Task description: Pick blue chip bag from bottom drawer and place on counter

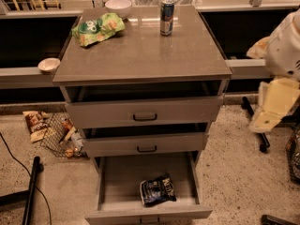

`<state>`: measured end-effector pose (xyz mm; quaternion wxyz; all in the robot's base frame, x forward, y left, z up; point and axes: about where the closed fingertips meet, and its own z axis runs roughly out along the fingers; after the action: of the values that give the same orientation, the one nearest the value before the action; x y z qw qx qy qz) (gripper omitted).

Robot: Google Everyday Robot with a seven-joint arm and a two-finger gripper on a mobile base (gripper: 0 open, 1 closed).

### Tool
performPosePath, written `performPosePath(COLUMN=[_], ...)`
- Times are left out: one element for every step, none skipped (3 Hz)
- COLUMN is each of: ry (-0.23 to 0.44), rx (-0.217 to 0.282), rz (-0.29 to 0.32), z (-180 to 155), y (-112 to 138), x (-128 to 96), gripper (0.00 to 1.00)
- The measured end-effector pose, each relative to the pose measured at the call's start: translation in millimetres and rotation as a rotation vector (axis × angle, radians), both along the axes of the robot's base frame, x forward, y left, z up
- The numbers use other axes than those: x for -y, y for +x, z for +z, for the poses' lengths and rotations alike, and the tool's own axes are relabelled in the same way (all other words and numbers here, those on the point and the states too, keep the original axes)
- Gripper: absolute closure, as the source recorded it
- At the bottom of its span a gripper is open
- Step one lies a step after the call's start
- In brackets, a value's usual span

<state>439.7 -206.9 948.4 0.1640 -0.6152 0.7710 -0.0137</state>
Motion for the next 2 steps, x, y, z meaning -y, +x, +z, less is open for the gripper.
performPosePath(ry=[0.057,0.134], rx=[-0.029,-0.058], rz=[0.063,0.124], z=[-49.6,-104.5], y=[-0.8,1.1], x=[-18.5,-39.1], gripper=[0.00,0.00])
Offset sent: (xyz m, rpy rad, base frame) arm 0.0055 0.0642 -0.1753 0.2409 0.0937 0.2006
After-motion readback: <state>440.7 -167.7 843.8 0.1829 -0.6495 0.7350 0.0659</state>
